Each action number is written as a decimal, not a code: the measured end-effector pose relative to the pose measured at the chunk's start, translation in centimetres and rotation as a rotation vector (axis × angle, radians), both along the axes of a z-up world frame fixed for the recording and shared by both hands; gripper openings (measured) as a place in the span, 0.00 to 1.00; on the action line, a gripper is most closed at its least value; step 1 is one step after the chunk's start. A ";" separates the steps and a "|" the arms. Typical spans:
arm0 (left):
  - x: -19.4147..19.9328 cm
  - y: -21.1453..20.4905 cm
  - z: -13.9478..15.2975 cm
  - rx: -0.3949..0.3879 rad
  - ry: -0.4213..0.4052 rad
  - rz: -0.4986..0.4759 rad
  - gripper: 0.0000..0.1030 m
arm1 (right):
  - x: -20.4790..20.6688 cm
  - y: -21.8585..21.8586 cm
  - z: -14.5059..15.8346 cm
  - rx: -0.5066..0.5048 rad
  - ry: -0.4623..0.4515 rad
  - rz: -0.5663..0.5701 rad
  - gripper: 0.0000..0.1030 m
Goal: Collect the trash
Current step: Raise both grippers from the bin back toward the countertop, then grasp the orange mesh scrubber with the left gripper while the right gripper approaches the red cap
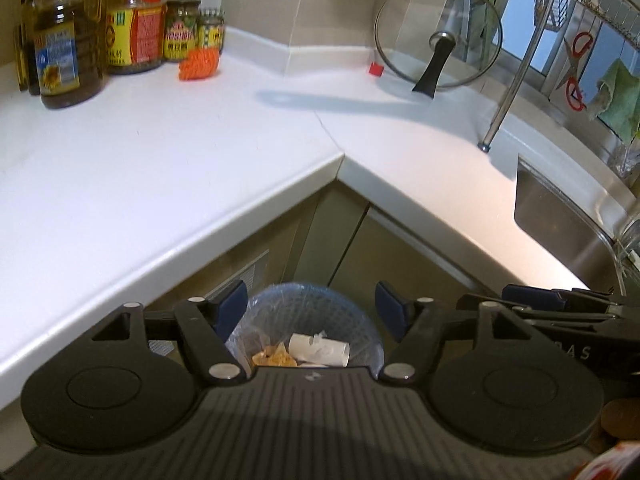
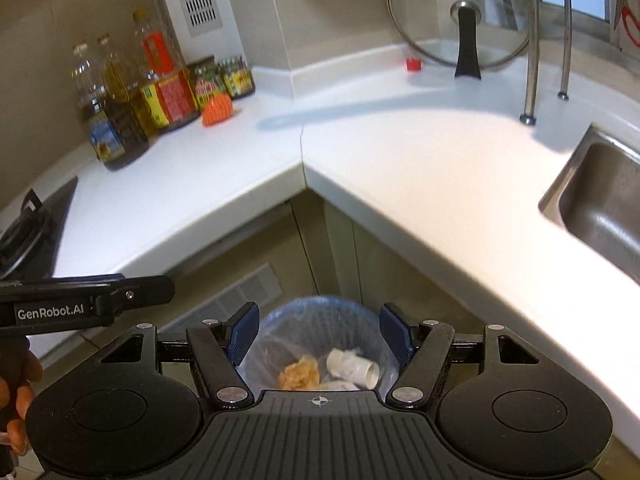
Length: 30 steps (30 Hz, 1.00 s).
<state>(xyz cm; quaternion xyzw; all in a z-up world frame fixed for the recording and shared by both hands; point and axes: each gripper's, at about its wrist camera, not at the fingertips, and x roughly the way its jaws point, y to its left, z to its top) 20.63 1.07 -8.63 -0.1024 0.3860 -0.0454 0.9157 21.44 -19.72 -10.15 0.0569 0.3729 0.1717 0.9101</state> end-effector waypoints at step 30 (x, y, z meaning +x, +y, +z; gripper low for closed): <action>7.4 0.0 6.3 0.091 -0.154 0.138 0.73 | 9.8 -4.6 4.7 0.019 -0.116 -0.021 0.65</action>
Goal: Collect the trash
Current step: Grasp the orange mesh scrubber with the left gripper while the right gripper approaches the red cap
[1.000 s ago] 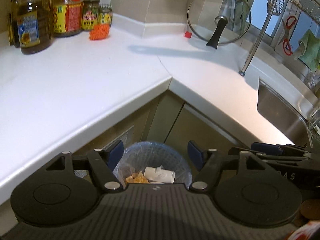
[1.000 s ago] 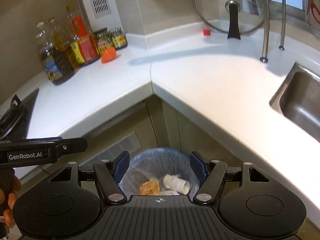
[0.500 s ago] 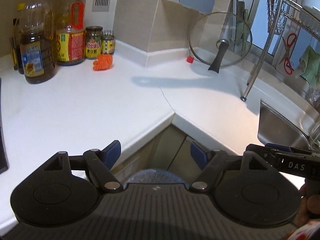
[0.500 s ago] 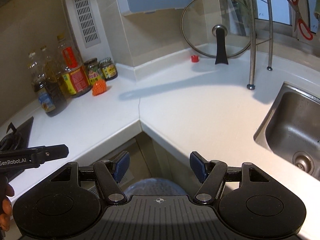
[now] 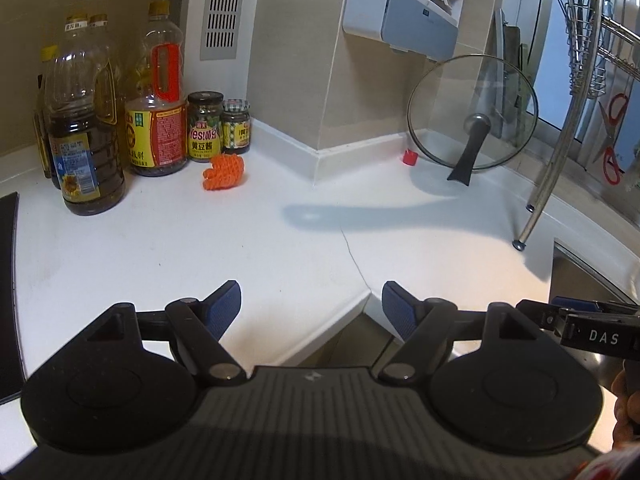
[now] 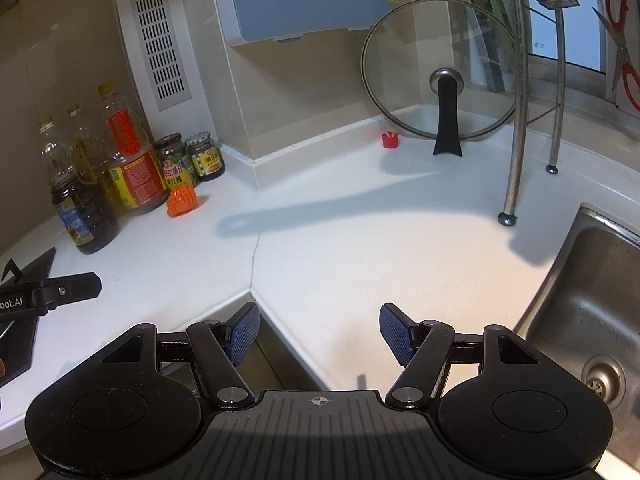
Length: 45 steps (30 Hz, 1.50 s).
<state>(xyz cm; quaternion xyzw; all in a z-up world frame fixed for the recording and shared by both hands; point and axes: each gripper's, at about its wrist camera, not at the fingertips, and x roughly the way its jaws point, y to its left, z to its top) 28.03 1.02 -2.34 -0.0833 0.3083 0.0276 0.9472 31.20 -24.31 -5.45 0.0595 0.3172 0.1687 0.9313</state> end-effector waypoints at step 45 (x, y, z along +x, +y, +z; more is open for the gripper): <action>28.8 12.5 -9.6 0.254 0.028 -0.104 0.55 | 16.5 4.8 -4.5 -0.016 0.080 -0.264 0.65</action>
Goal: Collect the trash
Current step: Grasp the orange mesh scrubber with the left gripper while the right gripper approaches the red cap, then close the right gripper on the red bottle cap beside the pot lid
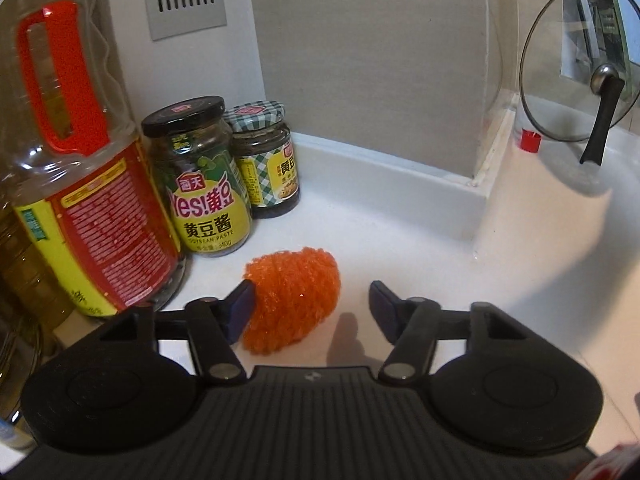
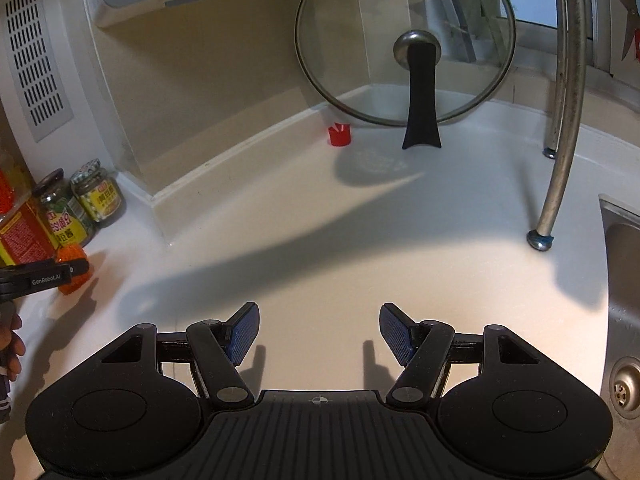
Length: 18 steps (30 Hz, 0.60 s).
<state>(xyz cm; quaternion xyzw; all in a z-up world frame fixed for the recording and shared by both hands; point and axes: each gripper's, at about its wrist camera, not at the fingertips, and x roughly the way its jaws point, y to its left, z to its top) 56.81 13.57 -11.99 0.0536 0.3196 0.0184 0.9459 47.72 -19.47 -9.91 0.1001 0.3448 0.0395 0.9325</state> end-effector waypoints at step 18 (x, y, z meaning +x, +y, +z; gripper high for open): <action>-2.6 -2.6 3.1 -0.181 -0.013 -0.134 0.22 | 1.7 -0.7 0.9 -0.024 -0.031 -0.045 0.65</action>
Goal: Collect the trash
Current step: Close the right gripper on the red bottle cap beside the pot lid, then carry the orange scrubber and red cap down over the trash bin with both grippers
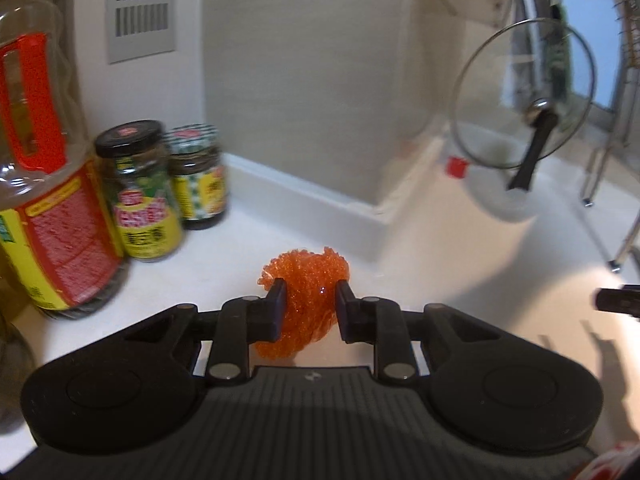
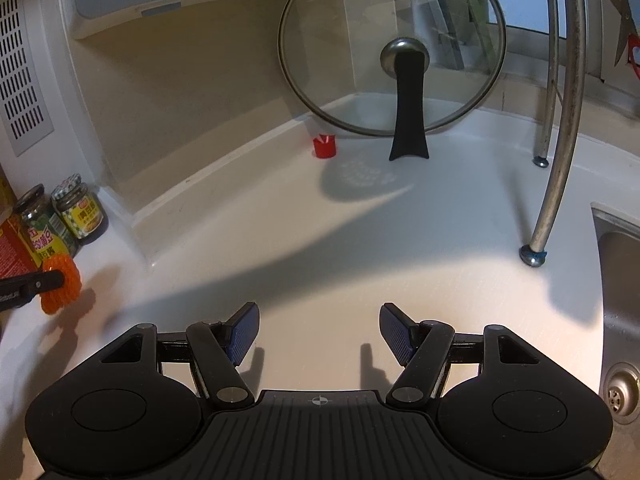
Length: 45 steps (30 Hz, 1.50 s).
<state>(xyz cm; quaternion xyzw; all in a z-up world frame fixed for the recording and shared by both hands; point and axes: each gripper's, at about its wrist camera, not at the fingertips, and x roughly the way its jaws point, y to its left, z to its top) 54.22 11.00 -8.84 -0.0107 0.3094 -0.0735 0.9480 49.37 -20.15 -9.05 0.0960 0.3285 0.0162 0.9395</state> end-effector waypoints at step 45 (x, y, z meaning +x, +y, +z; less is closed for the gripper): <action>2.4 -6.0 1.7 -0.110 0.055 0.302 0.22 | 32.3 -3.7 -4.5 -0.059 -0.028 0.243 0.33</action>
